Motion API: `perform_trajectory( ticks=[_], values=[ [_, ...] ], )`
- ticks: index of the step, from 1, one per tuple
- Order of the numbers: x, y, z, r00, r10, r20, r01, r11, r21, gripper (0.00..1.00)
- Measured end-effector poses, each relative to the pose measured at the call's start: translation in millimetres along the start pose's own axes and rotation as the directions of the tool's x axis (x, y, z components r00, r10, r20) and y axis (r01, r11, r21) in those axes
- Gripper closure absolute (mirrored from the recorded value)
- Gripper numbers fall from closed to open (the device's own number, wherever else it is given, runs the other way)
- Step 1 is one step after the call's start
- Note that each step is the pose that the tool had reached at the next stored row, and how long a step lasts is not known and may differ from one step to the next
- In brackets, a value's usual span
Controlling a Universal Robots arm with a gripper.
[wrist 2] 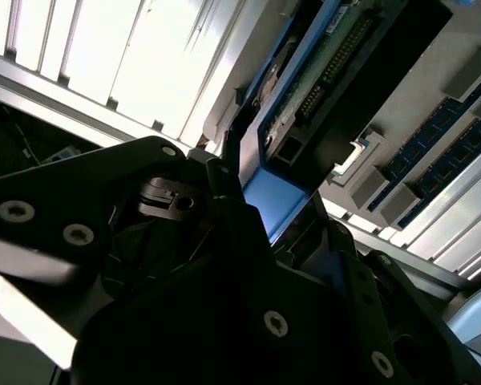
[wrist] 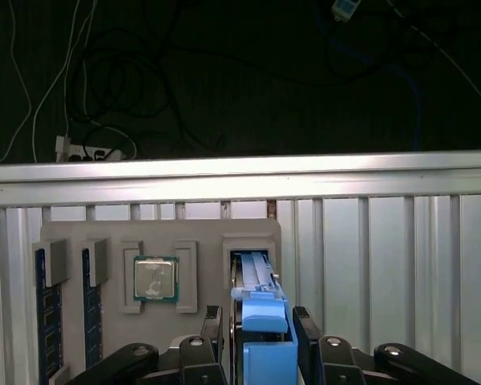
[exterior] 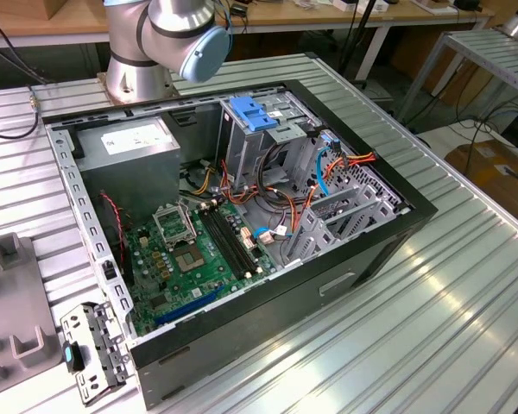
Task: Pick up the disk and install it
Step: 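Pick up the disk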
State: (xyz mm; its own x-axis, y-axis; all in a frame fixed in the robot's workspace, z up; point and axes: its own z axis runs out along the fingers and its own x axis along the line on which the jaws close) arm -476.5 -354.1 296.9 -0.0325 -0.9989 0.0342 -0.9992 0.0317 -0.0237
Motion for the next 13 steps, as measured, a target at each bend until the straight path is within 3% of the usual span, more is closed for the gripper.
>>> perform_trajectory(
  ticks=[10,13],
  values=[
    [0.0,0.0,1.4,1.0000,0.000,0.0001,0.000,1.0000,0.0002,0.53],
    [0.0,0.0,1.4,1.0000,0.000,0.0001,0.000,1.0000,0.0002,0.61]
  ],
)
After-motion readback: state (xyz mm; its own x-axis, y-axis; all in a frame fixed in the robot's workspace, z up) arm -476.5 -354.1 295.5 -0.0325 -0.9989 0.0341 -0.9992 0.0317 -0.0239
